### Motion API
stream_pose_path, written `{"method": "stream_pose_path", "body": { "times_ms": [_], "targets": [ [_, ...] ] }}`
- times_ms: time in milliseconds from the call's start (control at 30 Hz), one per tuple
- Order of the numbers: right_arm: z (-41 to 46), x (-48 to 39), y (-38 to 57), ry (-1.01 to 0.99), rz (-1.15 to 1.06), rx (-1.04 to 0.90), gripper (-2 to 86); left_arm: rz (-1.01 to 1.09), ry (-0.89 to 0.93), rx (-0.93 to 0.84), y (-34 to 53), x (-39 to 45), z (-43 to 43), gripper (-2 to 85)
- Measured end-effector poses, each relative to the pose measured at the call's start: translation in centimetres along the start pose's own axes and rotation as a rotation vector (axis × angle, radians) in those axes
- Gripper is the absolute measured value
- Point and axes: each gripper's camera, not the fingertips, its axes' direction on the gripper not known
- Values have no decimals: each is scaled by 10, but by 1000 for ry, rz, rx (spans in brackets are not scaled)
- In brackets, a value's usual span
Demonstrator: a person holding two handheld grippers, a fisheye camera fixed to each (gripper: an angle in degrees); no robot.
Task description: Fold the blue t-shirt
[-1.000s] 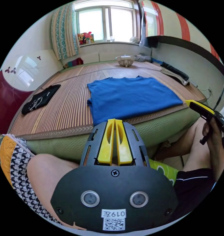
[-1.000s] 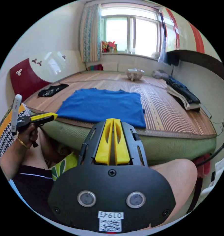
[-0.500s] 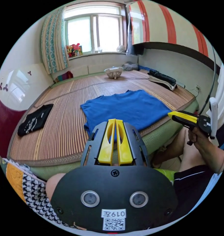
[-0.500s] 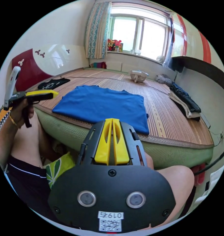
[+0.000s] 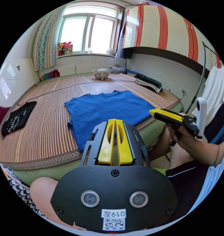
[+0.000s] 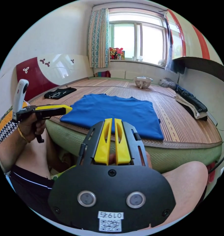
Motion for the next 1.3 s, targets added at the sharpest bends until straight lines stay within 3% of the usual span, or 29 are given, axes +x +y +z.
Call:
{"method": "stream_pose_path", "body": {
  "times_ms": [200, 367, 567, 833, 1300],
  "targets": [
    [50, -39, -1, -52, -79, -17, 49, 44, -183, 3, -23, -4, -20, 10],
    [92, -114, 5, -28, -355, 5, 60, -106, -327, -8, -43, -56, -56, 12],
    [152, -196, 13, -10, -644, -5, 81, -371, -270, -12, -67, -136, -96, 10],
    [229, -268, 19, 58, -918, -35, 78, -305, -308, -50, -110, -131, -114, 10],
    [320, -322, 28, 181, -1217, -75, 65, -421, -225, -78, -204, -192, -169, 10]
  ]
}}
